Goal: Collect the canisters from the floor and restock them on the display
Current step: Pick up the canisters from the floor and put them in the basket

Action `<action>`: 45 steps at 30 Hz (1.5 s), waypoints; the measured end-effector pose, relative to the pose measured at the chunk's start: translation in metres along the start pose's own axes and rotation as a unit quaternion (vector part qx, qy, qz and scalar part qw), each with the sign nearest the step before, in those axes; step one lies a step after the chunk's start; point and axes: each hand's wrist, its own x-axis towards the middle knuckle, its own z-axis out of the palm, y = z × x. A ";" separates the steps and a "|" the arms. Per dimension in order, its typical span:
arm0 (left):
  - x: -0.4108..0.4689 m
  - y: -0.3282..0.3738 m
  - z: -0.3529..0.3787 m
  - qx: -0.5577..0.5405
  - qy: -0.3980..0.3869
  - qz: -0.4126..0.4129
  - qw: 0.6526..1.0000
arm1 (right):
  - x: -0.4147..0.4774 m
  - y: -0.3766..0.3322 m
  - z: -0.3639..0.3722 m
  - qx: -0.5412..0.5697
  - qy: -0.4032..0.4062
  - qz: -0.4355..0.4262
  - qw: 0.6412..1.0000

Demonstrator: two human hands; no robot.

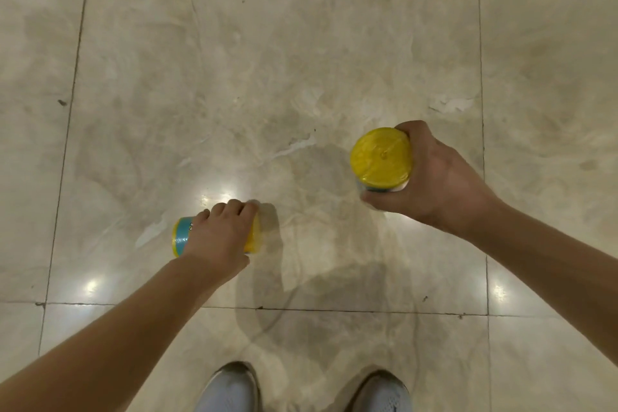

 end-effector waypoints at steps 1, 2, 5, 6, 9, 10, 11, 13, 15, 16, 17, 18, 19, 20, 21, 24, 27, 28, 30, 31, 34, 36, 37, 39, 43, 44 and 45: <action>0.003 -0.001 0.003 0.015 0.004 0.000 1.000 | -0.001 -0.002 0.000 0.015 0.011 -0.006 1.000; 0.006 -0.002 0.005 0.020 0.012 0.002 1.000 | -0.002 -0.003 0.001 0.028 0.019 -0.010 0.999; 0.003 -0.010 0.001 -0.056 0.056 -0.005 0.997 | -0.007 -0.008 0.000 0.046 0.026 -0.020 0.998; -0.002 -0.013 -0.005 -0.114 0.079 -0.013 0.990 | -0.010 -0.011 -0.003 0.046 0.028 -0.021 0.998; -0.029 -0.017 -0.035 -0.311 0.135 -0.040 0.940 | -0.026 -0.028 -0.018 0.052 0.029 -0.024 0.998; -0.041 -0.018 -0.049 -0.355 0.149 -0.043 0.922 | -0.032 -0.036 -0.026 0.056 0.032 -0.028 0.998; -0.054 -0.017 -0.065 -0.385 0.161 -0.040 0.908 | -0.039 -0.045 -0.035 0.060 0.036 -0.033 0.997; -0.086 -0.014 -0.100 -0.409 0.191 -0.025 0.892 | -0.056 -0.064 -0.058 0.069 0.041 -0.042 0.996; -0.121 -0.010 -0.140 -0.408 0.225 -0.013 0.885 | -0.074 -0.084 -0.087 0.074 0.051 -0.051 0.995; -0.140 -0.009 -0.161 -0.407 0.237 -0.011 0.882 | -0.084 -0.094 -0.103 0.076 0.059 -0.052 0.994; -0.159 -0.008 -0.184 -0.411 0.246 -0.011 0.877 | -0.095 -0.104 -0.120 0.079 0.068 -0.053 0.993; -0.179 -0.006 -0.208 -0.418 0.254 -0.010 0.872 | -0.106 -0.115 -0.138 0.084 0.079 -0.053 0.992; -0.199 -0.005 -0.232 -0.422 0.262 -0.006 0.868 | -0.117 -0.126 -0.157 0.088 0.090 -0.054 0.991; -0.220 -0.005 -0.256 -0.423 0.270 0.001 0.865 | -0.129 -0.138 -0.178 0.093 0.100 -0.054 0.989; -0.241 -0.003 -0.281 -0.424 0.279 0.008 0.862 | -0.143 -0.151 -0.201 0.097 0.110 -0.057 0.988; -0.307 0.003 -0.356 -0.417 0.305 0.028 0.856 | -0.186 -0.193 -0.277 0.116 0.136 -0.076 0.981; -0.372 0.008 -0.432 -0.421 0.323 0.052 0.846 | -0.231 -0.238 -0.355 0.128 0.153 -0.092 0.976; -0.393 0.010 -0.458 -0.416 0.328 0.065 0.846 | -0.247 -0.254 -0.381 0.129 0.157 -0.093 0.975; -0.439 0.013 -0.507 -0.406 0.335 0.089 0.845 | -0.281 -0.289 -0.432 0.135 0.160 -0.100 0.973; -0.462 0.015 -0.531 -0.405 0.343 0.101 0.842 | -0.298 -0.306 -0.456 0.137 0.167 -0.112 0.970; -0.535 0.019 -0.595 -0.405 0.362 0.126 0.830 | -0.353 -0.357 -0.522 0.158 0.189 -0.137 0.959; -0.581 0.021 -0.631 -0.402 0.382 0.136 0.821 | -0.387 -0.388 -0.559 0.163 0.198 -0.149 0.955; -0.602 0.022 -0.648 -0.404 0.389 0.140 0.816 | -0.402 -0.403 -0.576 0.160 0.203 -0.151 0.954; -0.645 0.024 -0.679 -0.415 0.399 0.151 0.804 | -0.432 -0.429 -0.607 0.156 0.215 -0.159 0.951; -0.711 0.028 -0.720 -0.424 0.432 0.189 0.773 | -0.482 -0.466 -0.644 0.141 0.244 -0.182 0.942; -0.723 0.030 -0.726 -0.430 0.445 0.198 0.760 | -0.490 -0.473 -0.651 0.140 0.254 -0.189 0.938; -0.733 0.030 -0.732 -0.438 0.458 0.204 0.746 | -0.497 -0.481 -0.657 0.140 0.262 -0.199 0.934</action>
